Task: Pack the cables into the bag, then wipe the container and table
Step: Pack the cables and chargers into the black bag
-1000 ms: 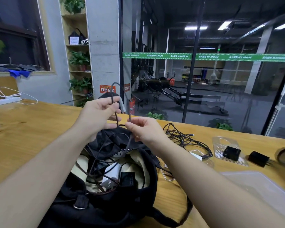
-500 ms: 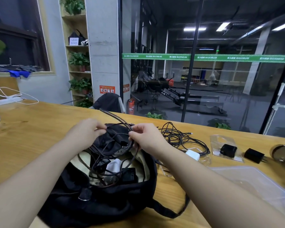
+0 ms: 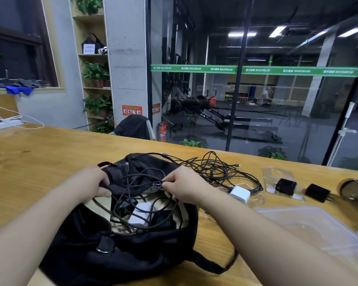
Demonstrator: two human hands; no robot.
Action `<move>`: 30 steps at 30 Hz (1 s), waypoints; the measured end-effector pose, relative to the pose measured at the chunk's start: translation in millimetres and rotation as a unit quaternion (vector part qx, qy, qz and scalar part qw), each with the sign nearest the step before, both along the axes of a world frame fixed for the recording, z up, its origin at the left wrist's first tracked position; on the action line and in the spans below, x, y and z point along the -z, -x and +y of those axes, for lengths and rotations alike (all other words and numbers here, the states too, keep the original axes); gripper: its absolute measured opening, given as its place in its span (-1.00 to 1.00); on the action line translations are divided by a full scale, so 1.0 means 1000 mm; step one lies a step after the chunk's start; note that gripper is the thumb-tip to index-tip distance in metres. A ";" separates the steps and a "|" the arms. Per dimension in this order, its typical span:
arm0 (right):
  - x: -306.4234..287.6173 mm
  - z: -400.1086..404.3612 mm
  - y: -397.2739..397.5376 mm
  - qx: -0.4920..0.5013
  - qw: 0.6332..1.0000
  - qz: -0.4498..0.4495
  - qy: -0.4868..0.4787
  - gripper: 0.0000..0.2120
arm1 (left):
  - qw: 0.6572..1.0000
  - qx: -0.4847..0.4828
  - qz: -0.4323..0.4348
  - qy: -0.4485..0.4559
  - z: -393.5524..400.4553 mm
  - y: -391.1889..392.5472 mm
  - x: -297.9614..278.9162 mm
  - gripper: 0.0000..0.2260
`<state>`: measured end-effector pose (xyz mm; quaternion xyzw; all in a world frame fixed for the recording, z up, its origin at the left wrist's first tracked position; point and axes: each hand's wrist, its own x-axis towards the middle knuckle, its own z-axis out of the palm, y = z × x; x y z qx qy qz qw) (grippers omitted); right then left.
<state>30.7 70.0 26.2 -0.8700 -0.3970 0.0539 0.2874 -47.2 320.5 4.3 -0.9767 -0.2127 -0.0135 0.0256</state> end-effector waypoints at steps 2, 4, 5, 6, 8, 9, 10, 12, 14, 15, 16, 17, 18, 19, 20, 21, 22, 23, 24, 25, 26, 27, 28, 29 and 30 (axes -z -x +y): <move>0.003 0.002 0.000 0.000 1.000 -0.009 0.021 -0.75 | 1.000 0.011 0.015 0.005 0.001 0.001 -0.002 -0.67; 0.004 0.003 0.000 -0.003 0.999 -0.014 0.040 -0.74 | 0.999 0.019 0.028 -0.011 -0.001 0.000 -0.002 -0.73; 0.005 0.004 0.000 -0.006 0.999 -0.015 0.045 -0.74 | 0.999 0.021 0.022 -0.018 -0.002 -0.001 -0.003 -0.76; 0.005 0.005 0.000 -0.007 0.999 -0.016 0.049 -0.74 | 1.000 0.017 0.002 -0.022 -0.004 -0.002 -0.002 -0.77; 0.005 0.006 0.000 -0.009 0.999 -0.016 0.043 -0.74 | 0.996 -0.008 -0.086 -0.002 -0.004 -0.004 -0.001 -0.77; 0.006 0.007 0.000 -0.010 0.999 -0.018 0.036 -0.75 | 0.989 -0.025 -0.145 0.018 -0.002 -0.006 0.000 -0.77; 0.006 0.007 -0.001 -0.011 0.999 -0.025 0.029 -0.76 | 0.978 -0.040 -0.201 0.042 -0.001 -0.008 -0.001 -0.77; 0.008 0.010 -0.002 -0.010 0.999 -0.035 0.019 -0.79 | 0.953 -0.062 -0.284 0.087 -0.001 -0.012 -0.005 -0.76; 0.011 0.015 -0.003 -0.006 0.999 -0.028 0.014 -0.81 | 0.922 -0.063 -0.358 0.133 -0.007 -0.016 -0.015 -0.77; 0.013 0.018 -0.004 -0.001 1.000 -0.026 0.014 -0.82 | 0.902 -0.062 -0.396 0.160 -0.012 -0.017 -0.022 -0.79; 0.016 0.022 -0.005 0.009 1.000 -0.026 0.014 -0.82 | 0.881 -0.060 -0.430 0.185 -0.016 -0.018 -0.029 -0.80; 0.018 0.027 -0.007 0.022 0.999 -0.028 0.016 -0.82 | 0.861 -0.054 -0.462 0.205 -0.020 -0.018 -0.036 -0.81; 0.021 0.032 -0.009 0.038 0.999 -0.031 0.016 -0.81 | 0.846 -0.044 -0.485 0.220 -0.024 -0.019 -0.042 -0.82; 0.024 0.037 -0.012 0.053 0.998 -0.034 0.011 -0.81 | 0.837 -0.029 -0.497 0.226 -0.029 -0.019 -0.046 -0.83; 0.026 0.041 -0.014 0.069 0.997 -0.034 0.001 -0.81 | 0.836 -0.013 -0.500 0.227 -0.034 -0.019 -0.048 -0.86; 0.028 0.045 -0.016 0.086 0.996 -0.033 -0.013 -0.82 | 0.838 0.003 -0.495 0.228 -0.039 -0.019 -0.048 -0.90; 0.029 0.048 -0.018 0.102 0.994 -0.029 -0.029 -0.83 | 0.842 0.020 -0.487 0.231 -0.044 -0.018 -0.046 -0.94; 0.030 0.049 -0.019 0.114 0.992 -0.025 -0.045 -0.83 | 0.846 0.035 -0.473 0.242 -0.048 -0.016 -0.042 -0.95; 0.030 0.050 -0.020 0.122 0.991 -0.021 -0.058 -0.84 | 0.851 0.050 -0.451 0.264 -0.052 -0.014 -0.036 -0.88; 0.030 0.050 -0.021 0.125 0.990 -0.019 -0.070 -0.84 | 0.858 0.065 -0.420 0.289 -0.054 -0.010 -0.029 -0.81; 0.030 0.048 -0.020 0.124 0.989 -0.021 -0.077 -0.83 | 0.867 0.078 -0.383 0.309 -0.056 -0.007 -0.021 -0.77; 0.029 0.047 -0.020 0.119 0.989 -0.028 -0.080 -0.81 | 0.877 0.090 -0.346 0.321 -0.059 -0.003 -0.014 -0.77; 0.028 0.045 -0.019 0.109 0.991 -0.032 -0.077 -0.78 | 0.886 0.103 -0.313 0.325 -0.063 0.002 -0.009 -0.82; 0.027 0.043 -0.018 0.094 0.993 -0.029 -0.069 -0.76 | 0.895 0.113 -0.285 0.325 -0.067 0.007 -0.004 -0.85; 0.025 0.041 -0.018 0.077 0.995 -0.016 -0.056 -0.75 | 0.902 0.124 -0.260 0.321 -0.073 0.011 -0.001 -0.77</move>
